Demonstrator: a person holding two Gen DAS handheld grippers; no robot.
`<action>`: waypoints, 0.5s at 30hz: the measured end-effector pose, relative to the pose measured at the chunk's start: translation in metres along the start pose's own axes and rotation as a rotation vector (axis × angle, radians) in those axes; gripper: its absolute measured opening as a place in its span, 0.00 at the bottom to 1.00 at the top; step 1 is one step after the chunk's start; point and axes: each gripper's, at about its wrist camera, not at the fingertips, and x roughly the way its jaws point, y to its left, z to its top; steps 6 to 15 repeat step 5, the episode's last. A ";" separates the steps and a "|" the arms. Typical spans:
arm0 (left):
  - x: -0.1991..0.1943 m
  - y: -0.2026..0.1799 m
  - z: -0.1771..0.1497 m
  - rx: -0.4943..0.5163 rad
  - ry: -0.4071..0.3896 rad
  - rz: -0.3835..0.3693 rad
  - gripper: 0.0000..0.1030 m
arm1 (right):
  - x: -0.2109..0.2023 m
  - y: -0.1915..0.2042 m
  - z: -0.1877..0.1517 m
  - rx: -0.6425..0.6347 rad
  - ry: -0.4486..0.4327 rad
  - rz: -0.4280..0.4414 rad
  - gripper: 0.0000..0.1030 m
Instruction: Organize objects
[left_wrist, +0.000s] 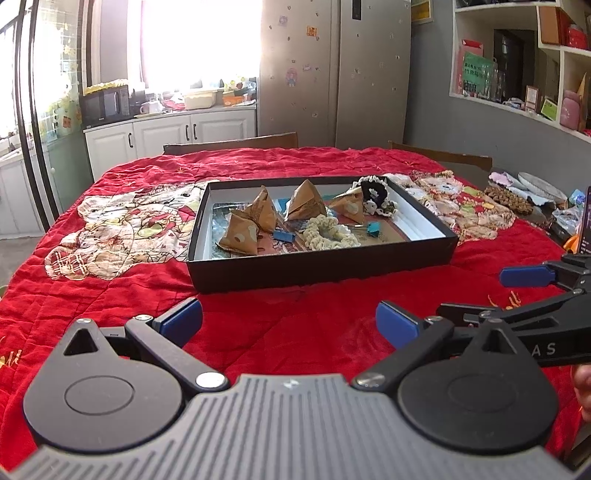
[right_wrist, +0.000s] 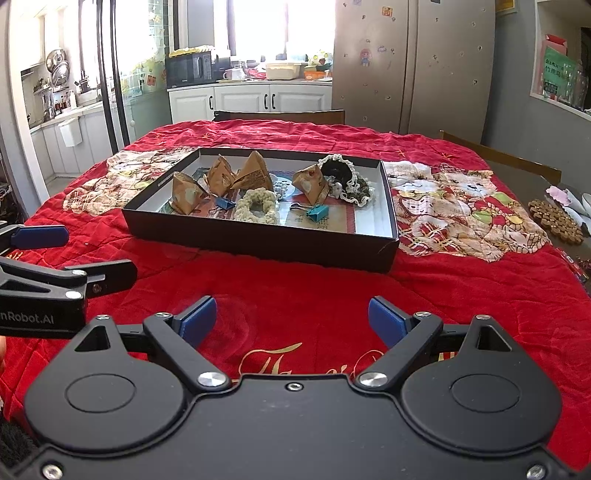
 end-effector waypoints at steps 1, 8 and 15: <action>-0.001 0.000 0.000 0.003 -0.004 -0.001 1.00 | 0.000 0.001 0.000 0.000 0.001 0.000 0.87; -0.004 -0.003 0.000 0.022 -0.024 -0.007 1.00 | 0.003 0.000 -0.001 0.001 0.006 0.003 0.87; -0.004 -0.003 0.000 0.022 -0.024 -0.007 1.00 | 0.003 0.000 -0.001 0.001 0.006 0.003 0.87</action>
